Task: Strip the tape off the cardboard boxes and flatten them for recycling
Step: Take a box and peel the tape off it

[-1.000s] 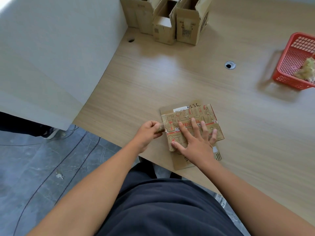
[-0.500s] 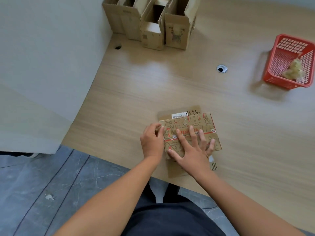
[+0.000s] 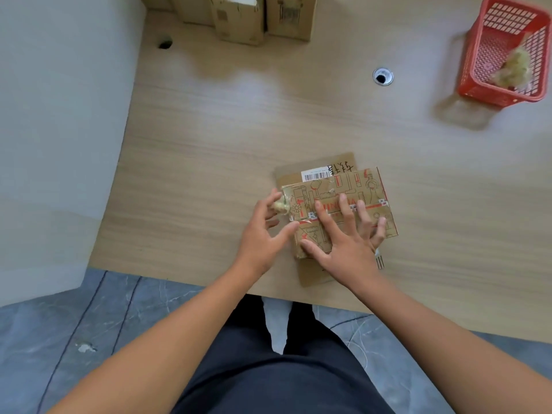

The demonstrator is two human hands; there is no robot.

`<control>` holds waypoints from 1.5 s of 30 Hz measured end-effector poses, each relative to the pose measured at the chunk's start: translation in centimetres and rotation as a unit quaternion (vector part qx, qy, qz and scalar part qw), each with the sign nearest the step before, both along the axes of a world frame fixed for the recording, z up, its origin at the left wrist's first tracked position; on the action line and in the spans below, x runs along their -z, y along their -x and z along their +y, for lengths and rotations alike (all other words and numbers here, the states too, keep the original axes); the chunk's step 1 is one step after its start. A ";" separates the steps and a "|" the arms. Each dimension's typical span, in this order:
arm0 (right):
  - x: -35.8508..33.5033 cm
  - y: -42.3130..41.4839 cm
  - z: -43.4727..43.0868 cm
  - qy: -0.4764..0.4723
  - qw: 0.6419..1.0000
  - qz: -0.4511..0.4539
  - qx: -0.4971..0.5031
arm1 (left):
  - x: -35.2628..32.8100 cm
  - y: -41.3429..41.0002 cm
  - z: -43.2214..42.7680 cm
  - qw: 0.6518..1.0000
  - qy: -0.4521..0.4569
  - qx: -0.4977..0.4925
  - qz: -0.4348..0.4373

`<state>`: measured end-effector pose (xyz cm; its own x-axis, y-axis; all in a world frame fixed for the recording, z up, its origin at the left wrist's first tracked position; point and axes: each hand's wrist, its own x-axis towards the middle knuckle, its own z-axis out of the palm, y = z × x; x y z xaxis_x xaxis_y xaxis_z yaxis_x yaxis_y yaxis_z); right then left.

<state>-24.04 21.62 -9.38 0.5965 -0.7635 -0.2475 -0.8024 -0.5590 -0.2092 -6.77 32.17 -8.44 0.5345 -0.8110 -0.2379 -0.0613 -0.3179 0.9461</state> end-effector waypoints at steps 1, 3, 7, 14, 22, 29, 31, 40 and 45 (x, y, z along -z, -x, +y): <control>0.0 0.0 0.0 -0.001 1.000 0.002 0.000 | 0.0 -0.2 -0.2 0.999 -0.003 -0.040 -0.011; -0.1 0.0 0.0 -0.002 1.000 0.008 0.002 | 0.2 -0.5 -1.0 0.995 -0.031 -0.073 -0.055; -0.4 -0.3 -0.1 -0.016 1.000 0.012 0.013 | 0.9 -0.5 -2.6 0.991 -0.036 -0.130 0.008; -1.3 -0.7 -0.2 -0.044 0.998 0.031 0.021 | 0.2 -4.3 -3.1 0.987 -0.030 -0.004 -0.155; -1.0 -0.8 0.0 -0.037 0.998 0.030 0.036 | 0.9 -7.3 -6.2 0.981 -0.093 0.170 -0.016; -1.1 -2.5 0.9 -0.003 0.997 0.031 0.068 | 1.7 -5.3 -6.5 0.995 -0.048 0.033 0.083; -0.8 -2.8 0.9 0.007 0.997 0.022 0.077 | 2.0 -5.2 -6.5 0.992 -0.051 -0.033 0.110; -0.4 -1.7 -3.4 0.019 0.997 0.015 0.069 | -0.3 -5.4 -11.5 0.992 -0.071 -0.012 0.100; -1.1 2.7 -9.5 -0.005 0.997 0.024 0.072 | -1.6 -2.6 -17.0 0.990 -0.130 0.054 0.003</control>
